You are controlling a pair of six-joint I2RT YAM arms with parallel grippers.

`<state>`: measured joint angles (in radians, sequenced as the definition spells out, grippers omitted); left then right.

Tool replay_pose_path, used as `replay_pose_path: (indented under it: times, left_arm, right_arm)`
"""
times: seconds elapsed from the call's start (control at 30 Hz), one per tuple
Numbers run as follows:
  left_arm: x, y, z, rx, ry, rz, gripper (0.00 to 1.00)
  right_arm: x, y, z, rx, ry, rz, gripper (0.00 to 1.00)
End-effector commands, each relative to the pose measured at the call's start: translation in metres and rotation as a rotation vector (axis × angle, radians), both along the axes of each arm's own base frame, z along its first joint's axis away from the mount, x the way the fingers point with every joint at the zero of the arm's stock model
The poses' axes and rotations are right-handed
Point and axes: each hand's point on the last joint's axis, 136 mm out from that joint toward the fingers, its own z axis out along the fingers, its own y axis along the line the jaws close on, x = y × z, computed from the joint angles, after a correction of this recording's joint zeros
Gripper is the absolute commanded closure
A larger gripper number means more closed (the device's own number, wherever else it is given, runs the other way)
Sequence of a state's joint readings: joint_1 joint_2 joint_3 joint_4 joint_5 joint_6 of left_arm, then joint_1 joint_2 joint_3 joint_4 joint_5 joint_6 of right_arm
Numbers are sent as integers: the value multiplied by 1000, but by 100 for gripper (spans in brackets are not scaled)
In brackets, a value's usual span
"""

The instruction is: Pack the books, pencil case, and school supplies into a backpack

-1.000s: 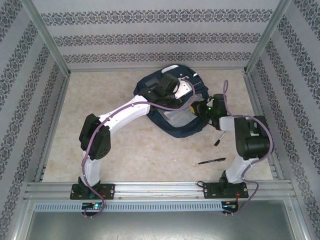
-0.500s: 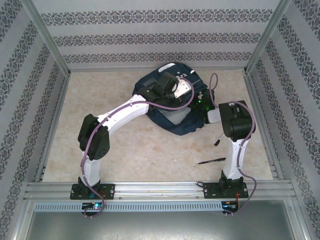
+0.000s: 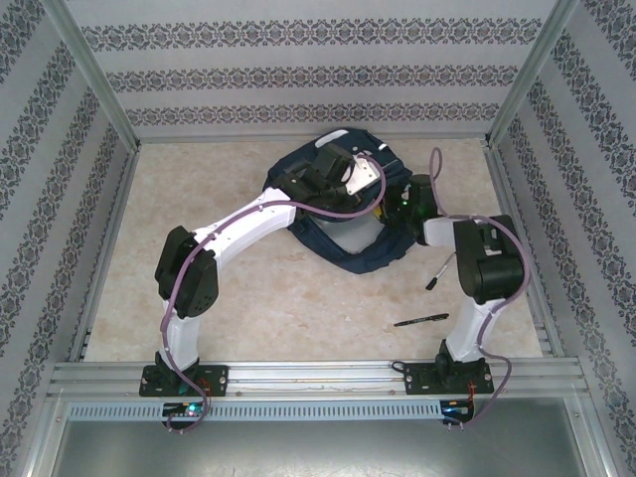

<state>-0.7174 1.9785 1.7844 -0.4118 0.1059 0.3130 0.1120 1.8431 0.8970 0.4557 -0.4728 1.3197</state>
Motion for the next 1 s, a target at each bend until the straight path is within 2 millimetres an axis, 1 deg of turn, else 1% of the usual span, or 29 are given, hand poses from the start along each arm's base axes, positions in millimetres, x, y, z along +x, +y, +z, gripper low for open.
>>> replay_pose_path:
  times: [0.0, 0.1, 0.27, 0.43, 0.57, 0.7, 0.73, 0.8, 0.83, 0.9, 0.93, 0.97]
  left_arm:
    - [11, -7, 22, -67, -52, -15, 100]
    - [8, -5, 13, -63, -28, -13, 100]
    - [4, -2, 2, -61, 7, -19, 100]
    - [2, 2, -9, -58, 53, -24, 100]
    - [-5, 4, -18, -51, 89, -40, 100]
    - [-20, -3, -31, -70, 162, -104, 100]
    - [-23, -5, -35, -77, 190, -113, 97]
    - [-30, -7, -38, -102, 243, -119, 62]
    - [-32, -5, -35, -126, 276, -109, 56]
    - [-27, 3, -28, -191, 338, -39, 52]
    - [-21, 11, -25, -235, 374, 26, 50]
    - [-12, 22, -20, -283, 413, 99, 46]
  right_arm:
    - [-36, -17, -22, -95, 124, 23, 48]
    - [-55, -24, -21, -133, 143, 42, 46]
    - [-85, -32, -3, -233, 137, 92, 46]
    - [-116, -44, 14, -366, 149, 175, 44]
    - [-146, -63, 28, -521, 159, 202, 39]
    - [-171, -83, 39, -660, 186, 222, 38]
    - [-176, -87, 42, -690, 189, 229, 37]
    - [-184, -92, 50, -740, 194, 252, 36]
    - [-187, -94, 54, -771, 197, 267, 35]
    - [-190, -92, 63, -819, 185, 312, 35]
    - [-190, -88, 68, -833, 168, 349, 35]
    - [-189, -78, 72, -837, 132, 400, 37]
